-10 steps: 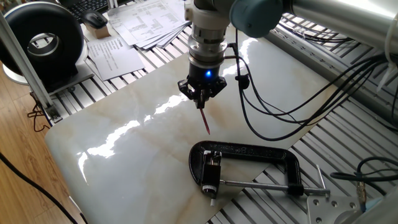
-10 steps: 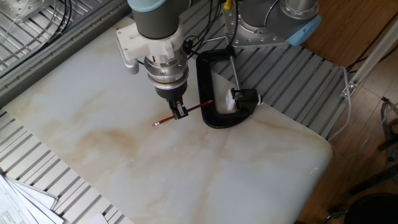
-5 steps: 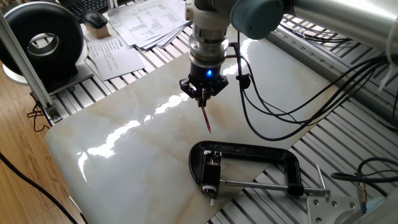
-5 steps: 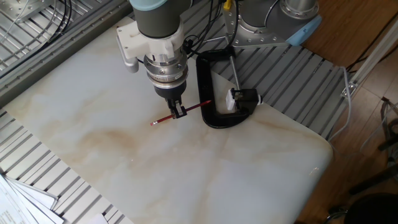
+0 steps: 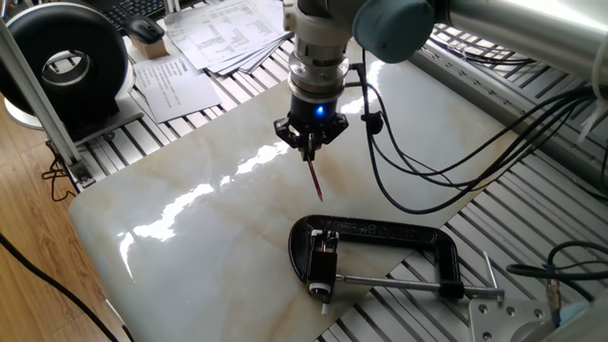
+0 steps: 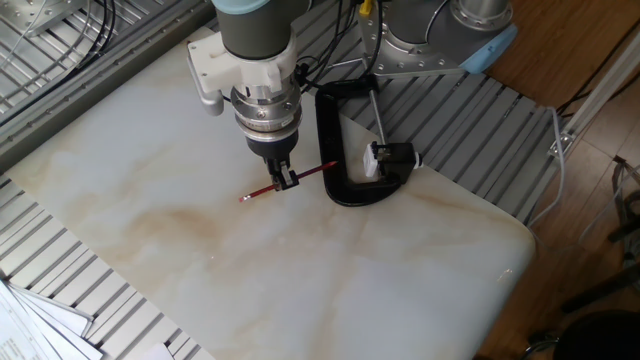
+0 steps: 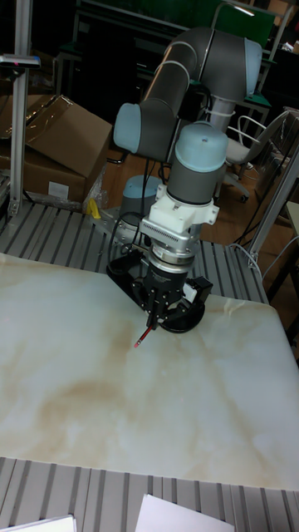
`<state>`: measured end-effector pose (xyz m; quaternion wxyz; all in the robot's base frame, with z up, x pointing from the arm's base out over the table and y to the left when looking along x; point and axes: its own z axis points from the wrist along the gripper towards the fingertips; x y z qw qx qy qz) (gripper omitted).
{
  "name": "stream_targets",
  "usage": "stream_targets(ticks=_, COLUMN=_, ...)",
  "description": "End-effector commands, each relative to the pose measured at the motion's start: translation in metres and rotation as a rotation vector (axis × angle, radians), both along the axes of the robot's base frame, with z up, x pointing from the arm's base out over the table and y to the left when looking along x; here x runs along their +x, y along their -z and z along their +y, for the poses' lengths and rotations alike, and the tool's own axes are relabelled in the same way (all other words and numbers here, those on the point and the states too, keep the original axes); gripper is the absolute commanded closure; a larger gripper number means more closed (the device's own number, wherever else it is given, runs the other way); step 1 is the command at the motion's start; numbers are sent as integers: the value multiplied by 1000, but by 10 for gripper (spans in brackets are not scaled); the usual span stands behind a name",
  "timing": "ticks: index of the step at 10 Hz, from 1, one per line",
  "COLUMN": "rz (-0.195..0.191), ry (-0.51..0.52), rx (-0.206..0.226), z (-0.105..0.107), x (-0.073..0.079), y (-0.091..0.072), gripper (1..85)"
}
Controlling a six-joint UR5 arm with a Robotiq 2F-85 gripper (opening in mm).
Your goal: Insert the pencil into the pencil sharpener
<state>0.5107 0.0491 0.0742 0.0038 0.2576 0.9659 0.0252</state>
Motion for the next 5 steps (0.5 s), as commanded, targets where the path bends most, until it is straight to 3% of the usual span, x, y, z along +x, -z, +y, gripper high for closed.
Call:
stream_targets(ticks=1, rz=22, ry=17, rx=21, z=4, x=-5, y=-2, gripper=843)
stream_targets(ticks=4, rz=2, ry=23, rx=40, z=9, x=0, y=-2, gripper=843)
stream_targets(ticks=5, rz=-9, ry=23, rx=1, z=-1, x=3, y=-1, gripper=843)
